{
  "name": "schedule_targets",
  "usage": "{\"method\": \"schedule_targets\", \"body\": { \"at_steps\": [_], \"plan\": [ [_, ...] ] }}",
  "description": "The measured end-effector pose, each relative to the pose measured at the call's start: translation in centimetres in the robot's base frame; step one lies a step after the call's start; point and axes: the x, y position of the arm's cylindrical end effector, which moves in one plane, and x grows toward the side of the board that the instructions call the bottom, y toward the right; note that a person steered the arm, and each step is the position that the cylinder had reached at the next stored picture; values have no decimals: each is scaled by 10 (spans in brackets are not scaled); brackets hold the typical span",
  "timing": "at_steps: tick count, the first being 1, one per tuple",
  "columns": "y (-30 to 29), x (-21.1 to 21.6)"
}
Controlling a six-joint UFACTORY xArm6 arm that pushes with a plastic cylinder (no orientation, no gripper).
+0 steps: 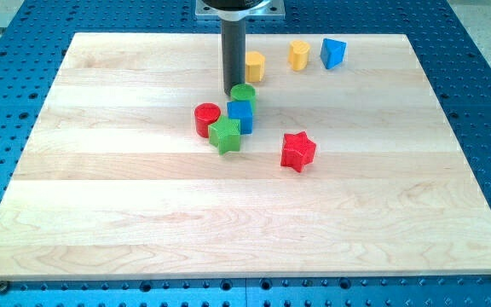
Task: Move the green circle above the cube
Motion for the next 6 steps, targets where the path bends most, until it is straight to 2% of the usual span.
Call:
{"method": "schedule_targets", "body": {
  "at_steps": [2, 4, 6],
  "plan": [
    [86, 10],
    [22, 18],
    [11, 12]
  ]
}}
